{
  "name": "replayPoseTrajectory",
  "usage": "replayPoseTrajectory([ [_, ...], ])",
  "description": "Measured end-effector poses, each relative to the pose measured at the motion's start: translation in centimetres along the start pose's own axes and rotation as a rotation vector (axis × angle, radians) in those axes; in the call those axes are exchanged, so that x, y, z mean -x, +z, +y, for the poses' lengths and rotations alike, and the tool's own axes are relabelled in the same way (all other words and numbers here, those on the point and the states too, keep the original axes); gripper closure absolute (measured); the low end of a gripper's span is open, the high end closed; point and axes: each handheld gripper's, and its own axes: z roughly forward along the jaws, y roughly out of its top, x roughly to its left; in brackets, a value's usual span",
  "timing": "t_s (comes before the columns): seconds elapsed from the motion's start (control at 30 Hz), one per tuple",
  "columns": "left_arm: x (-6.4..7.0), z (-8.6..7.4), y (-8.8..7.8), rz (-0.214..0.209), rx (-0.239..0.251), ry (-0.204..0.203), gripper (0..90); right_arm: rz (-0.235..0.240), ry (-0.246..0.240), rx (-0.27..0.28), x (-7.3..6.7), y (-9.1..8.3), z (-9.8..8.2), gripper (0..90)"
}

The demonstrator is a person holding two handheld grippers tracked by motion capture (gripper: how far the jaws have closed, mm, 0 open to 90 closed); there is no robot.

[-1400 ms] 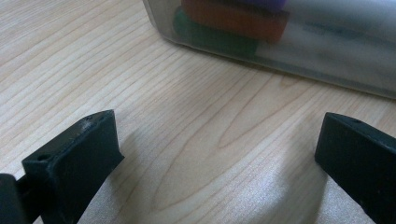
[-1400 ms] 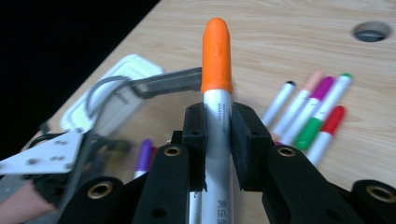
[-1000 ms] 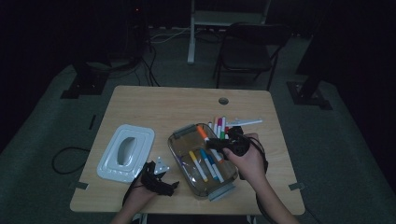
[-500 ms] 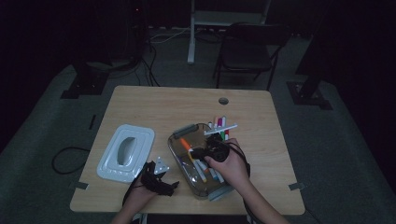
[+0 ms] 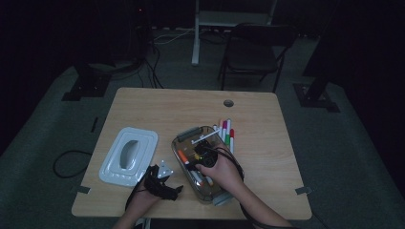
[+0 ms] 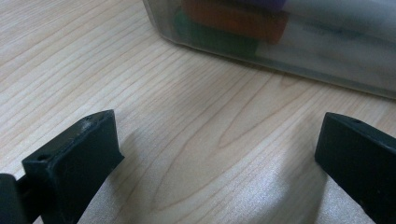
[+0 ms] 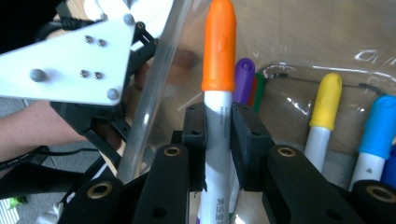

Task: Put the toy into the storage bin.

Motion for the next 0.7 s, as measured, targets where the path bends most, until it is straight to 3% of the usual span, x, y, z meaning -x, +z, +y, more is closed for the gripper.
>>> replayPoseTrajectory([
  [0.27,0.0,0.0,0.0,0.000,0.001,-0.001,0.5,0.009,-0.001,-0.107,0.3,1.6,0.6,76.1],
  [0.43,0.0,0.0,0.0,0.000,0.001,-0.001,0.5,-0.010,0.011,-0.150,0.7,2.6,0.9,75.7],
  [0.57,0.0,0.0,0.0,-0.001,0.001,-0.001,0.5,-0.005,0.012,-0.180,1.1,3.4,0.7,70.3],
  [0.7,0.0,0.0,0.0,0.000,0.001,-0.001,0.5,-0.026,-0.013,-0.167,1.2,3.4,0.6,71.3],
])
